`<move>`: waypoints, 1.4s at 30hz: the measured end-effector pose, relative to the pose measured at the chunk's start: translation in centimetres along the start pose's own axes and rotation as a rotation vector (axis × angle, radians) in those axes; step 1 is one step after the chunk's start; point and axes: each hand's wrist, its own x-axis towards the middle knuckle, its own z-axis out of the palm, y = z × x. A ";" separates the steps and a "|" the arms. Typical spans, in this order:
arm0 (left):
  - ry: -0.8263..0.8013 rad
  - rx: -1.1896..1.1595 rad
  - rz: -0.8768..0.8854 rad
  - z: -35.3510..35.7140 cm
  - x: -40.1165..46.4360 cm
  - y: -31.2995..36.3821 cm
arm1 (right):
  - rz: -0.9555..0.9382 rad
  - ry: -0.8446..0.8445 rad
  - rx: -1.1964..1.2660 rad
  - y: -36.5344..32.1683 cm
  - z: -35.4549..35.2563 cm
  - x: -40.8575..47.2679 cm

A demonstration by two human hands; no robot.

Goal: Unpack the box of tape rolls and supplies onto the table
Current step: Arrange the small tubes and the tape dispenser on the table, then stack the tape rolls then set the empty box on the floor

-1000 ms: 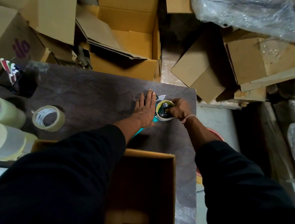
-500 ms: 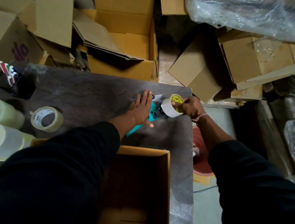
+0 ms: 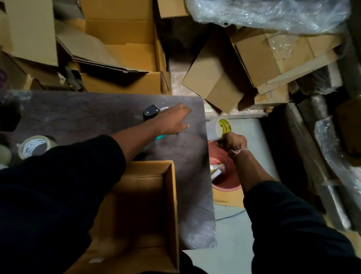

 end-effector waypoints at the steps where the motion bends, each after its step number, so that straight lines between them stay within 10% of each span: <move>1: -0.031 -0.003 0.002 -0.1 0.5 1.0 | -0.009 -0.015 0.030 0.5 -0.7 -0.4; 10: -0.447 -0.002 -0.047 2.0 2.0 7.7 | 0.201 0.062 0.203 5.3 -4.6 0.6; 22: -0.127 -0.194 -0.180 -2.9 -7.0 4.2 | 0.075 -0.270 0.220 -0.1 2.5 -7.5; 42: 0.197 -0.042 -0.385 -4.0 -31.9 -7.6 | -0.912 -0.429 -1.341 4.5 17.4 -18.8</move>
